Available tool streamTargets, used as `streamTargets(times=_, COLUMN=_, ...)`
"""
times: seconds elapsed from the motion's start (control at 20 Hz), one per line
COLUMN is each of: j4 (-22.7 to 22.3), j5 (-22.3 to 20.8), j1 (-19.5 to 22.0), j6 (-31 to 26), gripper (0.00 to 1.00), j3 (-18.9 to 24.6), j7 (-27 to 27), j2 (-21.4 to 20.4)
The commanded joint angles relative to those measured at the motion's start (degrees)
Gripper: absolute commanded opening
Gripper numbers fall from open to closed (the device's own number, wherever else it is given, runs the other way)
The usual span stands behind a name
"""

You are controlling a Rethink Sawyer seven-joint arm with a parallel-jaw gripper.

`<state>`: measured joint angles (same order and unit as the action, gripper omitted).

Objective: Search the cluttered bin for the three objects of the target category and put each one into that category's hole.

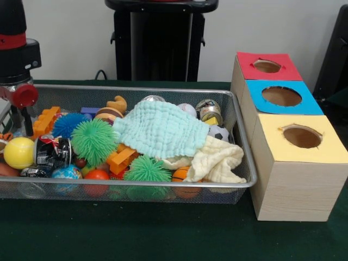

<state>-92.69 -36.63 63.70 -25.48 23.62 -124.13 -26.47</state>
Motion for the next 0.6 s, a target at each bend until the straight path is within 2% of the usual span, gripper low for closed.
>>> streamTargets(times=0.05, j4=4.8, j5=-5.7, j1=0.4, j6=-4.2, gripper=1.0, j3=-0.2, j7=13.2, j2=3.6)
streamTargets(times=0.6, j4=8.3, j5=-9.3, j1=1.5, j6=5.8, gripper=1.0, j3=0.4, j7=9.7, j2=10.1)
